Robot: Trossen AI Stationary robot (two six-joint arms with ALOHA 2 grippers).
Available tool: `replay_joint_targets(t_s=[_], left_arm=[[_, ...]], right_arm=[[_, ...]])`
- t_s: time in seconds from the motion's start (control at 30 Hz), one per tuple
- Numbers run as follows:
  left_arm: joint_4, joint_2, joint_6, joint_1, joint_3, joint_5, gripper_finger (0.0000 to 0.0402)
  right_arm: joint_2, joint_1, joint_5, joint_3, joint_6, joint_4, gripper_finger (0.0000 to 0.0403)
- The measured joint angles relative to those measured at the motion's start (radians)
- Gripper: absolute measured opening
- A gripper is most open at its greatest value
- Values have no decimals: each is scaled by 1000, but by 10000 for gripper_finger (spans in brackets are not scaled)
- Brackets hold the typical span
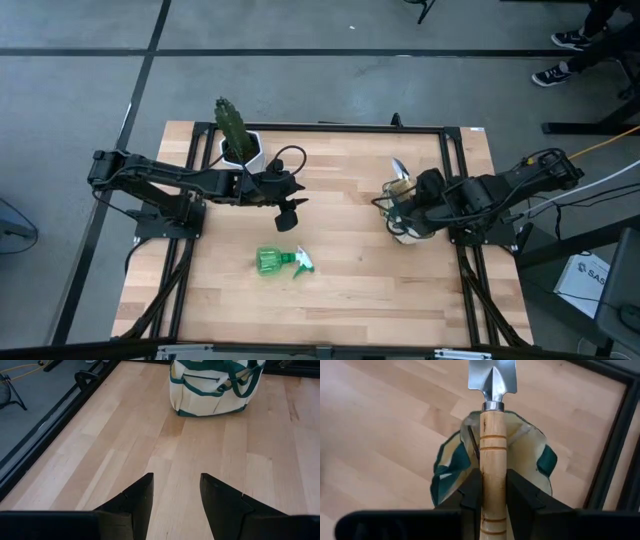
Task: Pick & Place Garden tools in Gardening bag
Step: Put the brown trowel into the gardening bag
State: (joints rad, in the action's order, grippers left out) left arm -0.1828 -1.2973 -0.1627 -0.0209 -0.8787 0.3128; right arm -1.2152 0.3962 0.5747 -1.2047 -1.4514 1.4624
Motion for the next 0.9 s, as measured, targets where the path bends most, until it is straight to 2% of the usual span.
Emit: replay_joint_targets(t_s=[0.13,0.37,0.7,0.9], left_arm=[[0,0,0,0,0,0,157],[0,0,0,0,0,0,157],[0,0,0,0,0,0,157],[0,0,0,0,0,0,157]], right_arm=[[0,0,-39,22,-24,-5,62],[0,0,-216,80,-30,-34,62],[0,0,-433,83,-29,-32,62],[0,-8,-436,83,-29,-19,62]])
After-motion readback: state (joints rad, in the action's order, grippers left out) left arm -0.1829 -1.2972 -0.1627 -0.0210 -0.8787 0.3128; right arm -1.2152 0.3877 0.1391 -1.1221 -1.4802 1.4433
